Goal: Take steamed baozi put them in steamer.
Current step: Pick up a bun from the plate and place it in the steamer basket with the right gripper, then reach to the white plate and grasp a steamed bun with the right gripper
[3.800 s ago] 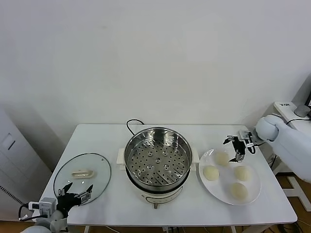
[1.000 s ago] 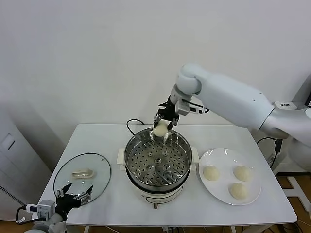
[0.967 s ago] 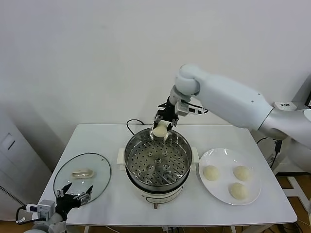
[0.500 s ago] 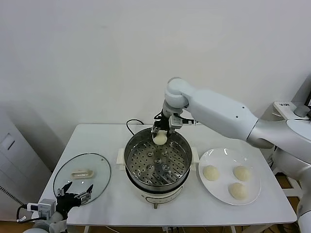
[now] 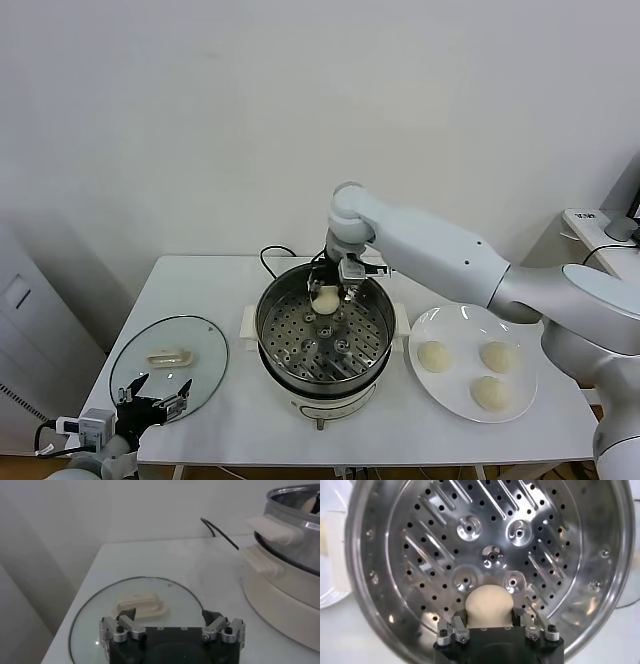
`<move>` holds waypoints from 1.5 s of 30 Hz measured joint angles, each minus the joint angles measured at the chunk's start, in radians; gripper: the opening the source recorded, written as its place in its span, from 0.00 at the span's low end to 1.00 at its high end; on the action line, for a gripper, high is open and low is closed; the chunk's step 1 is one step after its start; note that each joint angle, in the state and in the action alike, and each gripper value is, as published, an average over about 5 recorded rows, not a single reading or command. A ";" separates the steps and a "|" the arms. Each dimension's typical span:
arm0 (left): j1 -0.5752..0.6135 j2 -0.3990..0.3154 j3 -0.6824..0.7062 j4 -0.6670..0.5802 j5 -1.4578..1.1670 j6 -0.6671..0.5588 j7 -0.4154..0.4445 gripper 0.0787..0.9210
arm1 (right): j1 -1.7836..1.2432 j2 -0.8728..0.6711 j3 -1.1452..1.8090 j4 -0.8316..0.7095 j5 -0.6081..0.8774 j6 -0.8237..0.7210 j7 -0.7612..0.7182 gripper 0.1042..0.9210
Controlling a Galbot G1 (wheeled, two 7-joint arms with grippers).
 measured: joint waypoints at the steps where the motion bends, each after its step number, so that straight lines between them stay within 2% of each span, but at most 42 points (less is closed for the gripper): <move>1: 0.000 0.000 0.000 0.000 0.000 0.000 0.000 0.88 | 0.000 -0.001 0.000 0.000 0.001 0.000 0.000 0.72; 4: 0.001 0.000 0.001 0.001 0.000 -0.001 0.001 0.88 | 0.005 -0.009 -0.001 0.000 0.015 0.000 -0.005 0.82; 7: 0.000 0.002 0.000 0.001 -0.001 -0.001 0.002 0.88 | 0.023 -0.023 -0.005 -0.007 0.054 0.000 -0.014 0.87; 14: 0.001 0.007 0.000 -0.001 -0.002 -0.001 0.002 0.88 | 0.117 -0.084 -0.036 -0.034 0.246 0.000 -0.044 0.88; 24: -0.002 0.018 0.000 -0.003 -0.009 -0.002 0.002 0.88 | 0.291 -0.260 -0.217 -0.072 0.591 -0.027 -0.098 0.88; 33: -0.004 0.025 0.001 -0.009 -0.011 -0.001 0.001 0.88 | 0.324 -0.418 -0.363 -0.062 0.761 -0.317 -0.092 0.88; 45: -0.014 0.016 0.006 -0.007 -0.014 0.001 0.000 0.88 | 0.236 -0.512 -0.408 -0.049 0.808 -0.582 -0.019 0.88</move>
